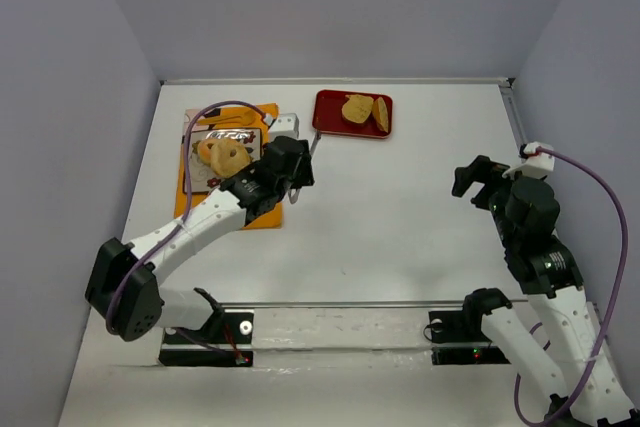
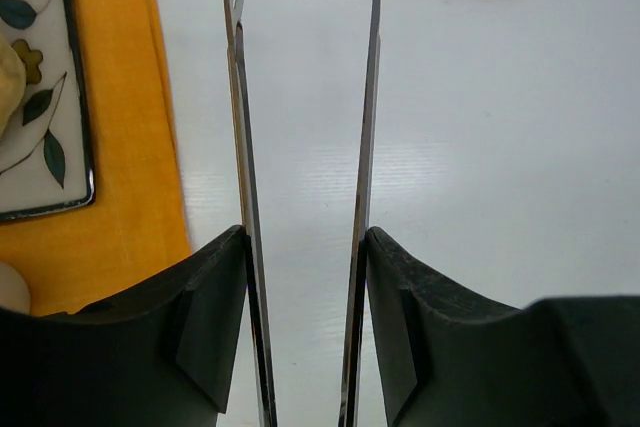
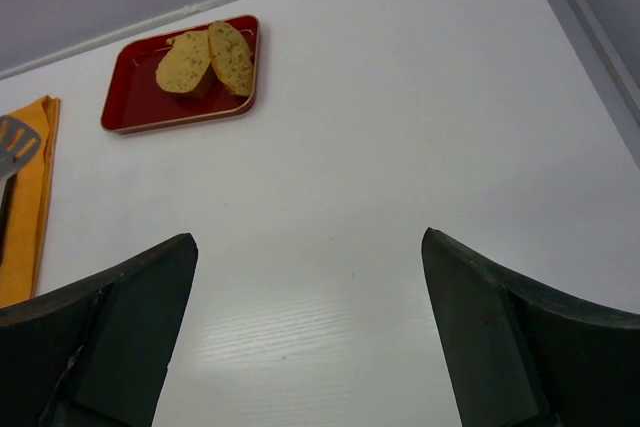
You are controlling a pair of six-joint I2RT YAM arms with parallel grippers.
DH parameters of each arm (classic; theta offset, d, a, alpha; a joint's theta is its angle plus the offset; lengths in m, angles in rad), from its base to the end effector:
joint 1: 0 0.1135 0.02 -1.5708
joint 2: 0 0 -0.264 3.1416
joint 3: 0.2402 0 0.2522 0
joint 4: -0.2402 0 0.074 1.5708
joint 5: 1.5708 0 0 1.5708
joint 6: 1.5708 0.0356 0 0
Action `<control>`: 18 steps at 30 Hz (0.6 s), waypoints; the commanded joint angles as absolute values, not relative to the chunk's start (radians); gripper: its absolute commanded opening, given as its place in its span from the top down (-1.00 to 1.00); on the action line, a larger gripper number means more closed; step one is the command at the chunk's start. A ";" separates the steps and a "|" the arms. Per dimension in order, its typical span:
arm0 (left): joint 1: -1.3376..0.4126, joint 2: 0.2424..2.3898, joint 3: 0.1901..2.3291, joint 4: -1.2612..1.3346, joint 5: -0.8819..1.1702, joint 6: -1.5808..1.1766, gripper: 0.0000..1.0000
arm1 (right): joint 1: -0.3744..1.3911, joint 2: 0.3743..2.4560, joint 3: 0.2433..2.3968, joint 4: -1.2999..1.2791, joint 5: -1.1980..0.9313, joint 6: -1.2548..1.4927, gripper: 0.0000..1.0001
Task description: Place the bread
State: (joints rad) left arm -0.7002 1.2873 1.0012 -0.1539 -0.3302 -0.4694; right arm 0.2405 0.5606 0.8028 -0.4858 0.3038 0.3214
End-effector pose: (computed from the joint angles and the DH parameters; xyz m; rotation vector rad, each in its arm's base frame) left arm 0.2334 -0.1816 0.3095 0.0203 2.0103 -0.4225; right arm 0.1236 0.0193 0.3448 0.2868 1.7818 0.1249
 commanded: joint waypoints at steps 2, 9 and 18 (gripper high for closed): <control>-0.765 1.369 0.937 0.038 -0.393 -0.511 -0.16 | 0.239 0.584 0.799 -0.440 0.362 0.330 -1.00; -0.810 1.557 0.965 0.060 -0.411 -0.563 -0.28 | 0.239 0.607 0.802 -0.443 0.371 0.330 -0.99; -0.850 1.658 1.006 0.003 -0.442 -0.580 -0.60 | 0.239 0.589 0.798 -0.451 0.376 0.327 -1.00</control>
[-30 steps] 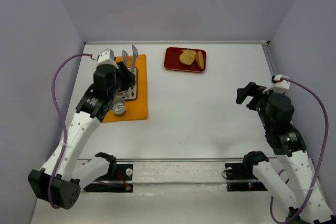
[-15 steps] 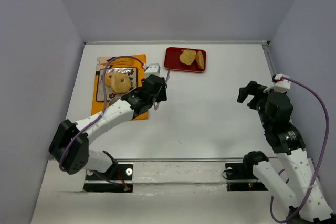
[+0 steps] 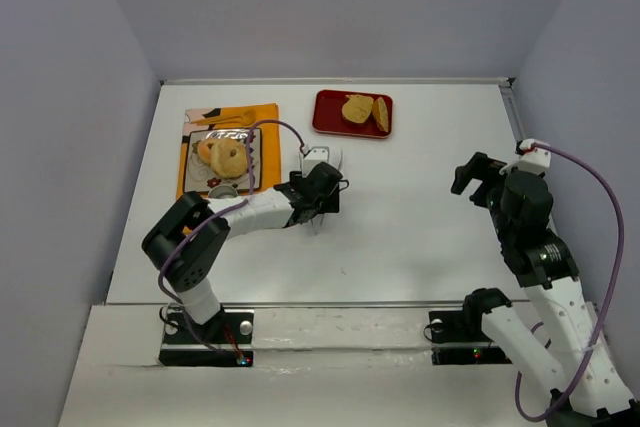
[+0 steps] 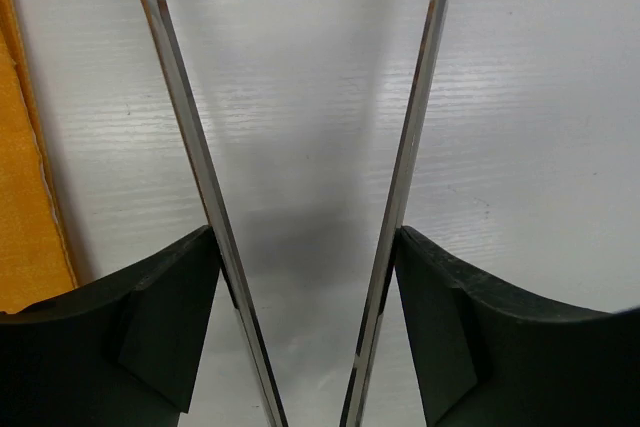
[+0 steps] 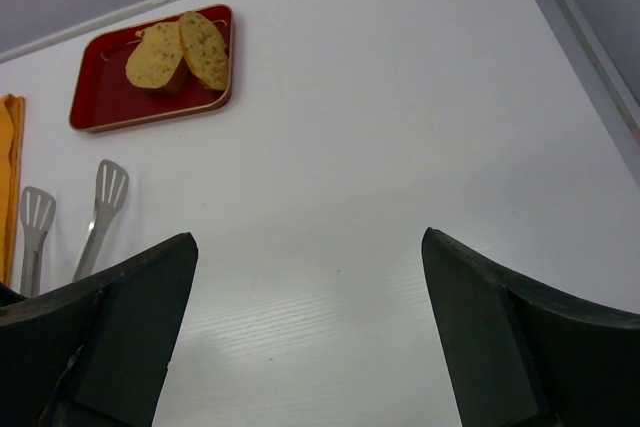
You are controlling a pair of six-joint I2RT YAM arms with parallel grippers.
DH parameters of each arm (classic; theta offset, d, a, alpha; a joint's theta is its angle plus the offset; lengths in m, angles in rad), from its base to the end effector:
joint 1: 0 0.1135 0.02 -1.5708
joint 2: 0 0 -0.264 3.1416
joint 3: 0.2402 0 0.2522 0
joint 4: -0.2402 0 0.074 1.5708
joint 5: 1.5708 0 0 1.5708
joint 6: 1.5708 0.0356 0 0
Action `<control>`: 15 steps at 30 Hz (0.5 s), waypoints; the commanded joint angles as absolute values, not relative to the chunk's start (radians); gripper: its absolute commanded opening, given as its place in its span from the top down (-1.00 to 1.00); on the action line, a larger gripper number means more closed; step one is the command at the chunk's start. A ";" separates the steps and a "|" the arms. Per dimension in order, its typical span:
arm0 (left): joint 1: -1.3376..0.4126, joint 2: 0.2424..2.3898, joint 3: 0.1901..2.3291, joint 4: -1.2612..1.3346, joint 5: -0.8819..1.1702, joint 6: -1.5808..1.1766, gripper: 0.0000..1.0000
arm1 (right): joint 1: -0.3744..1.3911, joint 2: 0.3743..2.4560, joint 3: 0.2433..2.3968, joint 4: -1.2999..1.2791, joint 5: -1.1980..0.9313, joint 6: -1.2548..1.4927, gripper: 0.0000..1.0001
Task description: Place the bread
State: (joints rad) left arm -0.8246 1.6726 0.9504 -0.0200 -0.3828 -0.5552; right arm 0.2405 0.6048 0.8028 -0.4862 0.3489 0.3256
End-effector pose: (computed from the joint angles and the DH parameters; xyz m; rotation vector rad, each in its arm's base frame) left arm 0.2468 -0.2474 0.1869 0.1125 2.2624 -0.2944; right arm 0.1333 0.0201 0.3401 0.3177 1.8142 0.0717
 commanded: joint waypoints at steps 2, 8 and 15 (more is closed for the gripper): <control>-0.856 1.635 1.020 -0.035 -0.428 -0.578 -0.98 | 0.239 0.594 0.799 -0.451 0.371 0.325 -1.00; -0.880 1.464 1.155 -0.216 -0.506 -0.519 -0.98 | 0.239 0.597 0.804 -0.453 0.359 0.327 -0.99; -0.877 1.160 1.272 -0.328 -0.699 -0.436 -0.98 | 0.239 0.594 0.813 -0.451 0.348 0.339 -1.00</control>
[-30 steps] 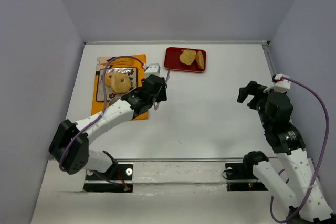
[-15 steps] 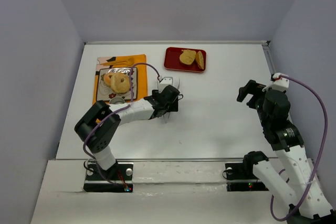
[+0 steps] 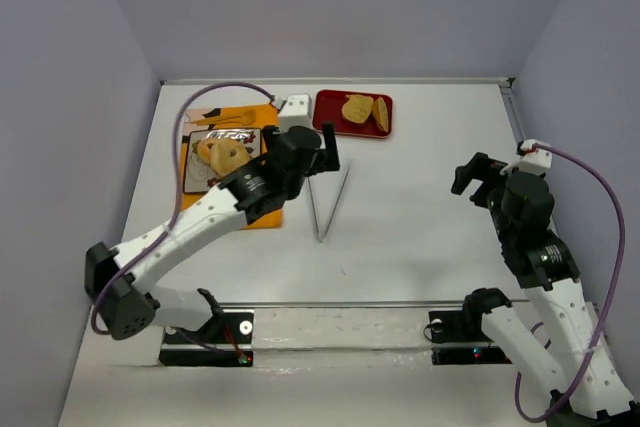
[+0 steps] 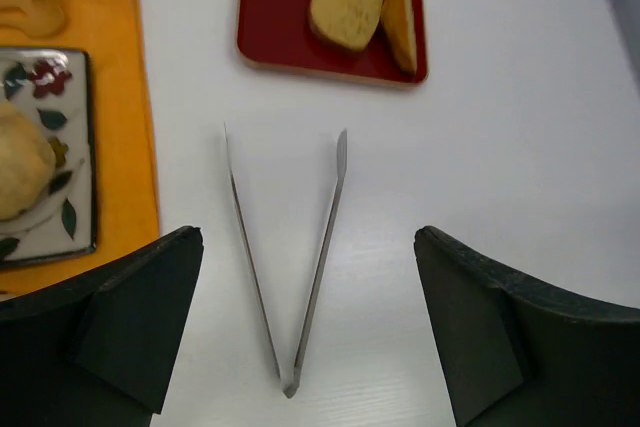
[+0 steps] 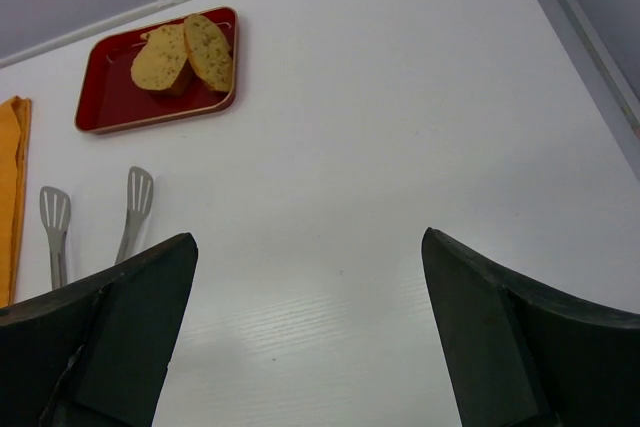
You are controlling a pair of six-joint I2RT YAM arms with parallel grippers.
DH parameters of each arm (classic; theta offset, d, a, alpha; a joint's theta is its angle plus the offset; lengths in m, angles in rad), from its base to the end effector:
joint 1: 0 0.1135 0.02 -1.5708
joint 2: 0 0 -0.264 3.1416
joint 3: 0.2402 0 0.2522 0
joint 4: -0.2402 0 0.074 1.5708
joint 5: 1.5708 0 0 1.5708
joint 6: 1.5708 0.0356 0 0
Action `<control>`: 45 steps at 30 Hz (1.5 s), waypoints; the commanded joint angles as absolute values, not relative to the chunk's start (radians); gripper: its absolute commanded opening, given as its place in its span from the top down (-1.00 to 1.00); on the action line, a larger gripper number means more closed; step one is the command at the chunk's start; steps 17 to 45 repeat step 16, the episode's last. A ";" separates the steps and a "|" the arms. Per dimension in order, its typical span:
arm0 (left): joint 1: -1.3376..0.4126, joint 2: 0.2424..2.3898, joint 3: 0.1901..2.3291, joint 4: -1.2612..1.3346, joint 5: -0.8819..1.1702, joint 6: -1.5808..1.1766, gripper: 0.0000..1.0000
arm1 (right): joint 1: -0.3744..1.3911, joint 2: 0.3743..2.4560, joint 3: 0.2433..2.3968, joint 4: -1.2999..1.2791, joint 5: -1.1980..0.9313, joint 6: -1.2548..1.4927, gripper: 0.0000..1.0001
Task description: Place the bread
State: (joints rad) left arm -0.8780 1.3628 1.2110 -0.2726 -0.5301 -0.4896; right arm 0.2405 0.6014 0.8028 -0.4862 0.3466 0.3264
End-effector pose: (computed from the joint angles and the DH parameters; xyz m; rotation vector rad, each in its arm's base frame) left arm 0.2132 -0.2287 0.3510 0.0405 1.9524 -0.3797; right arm 0.1325 0.0200 0.3405 0.3172 1.8113 0.0756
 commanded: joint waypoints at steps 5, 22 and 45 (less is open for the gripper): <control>-0.836 1.042 1.226 -0.380 -0.755 -0.540 -0.98 | 0.239 0.588 0.819 -0.453 0.364 0.328 -1.00; -0.710 0.939 1.080 -0.400 -0.626 -0.612 -0.98 | 0.239 0.589 0.811 -0.451 0.371 0.328 -1.00; -0.710 0.939 1.080 -0.400 -0.626 -0.612 -0.98 | 0.239 0.589 0.811 -0.451 0.371 0.328 -1.00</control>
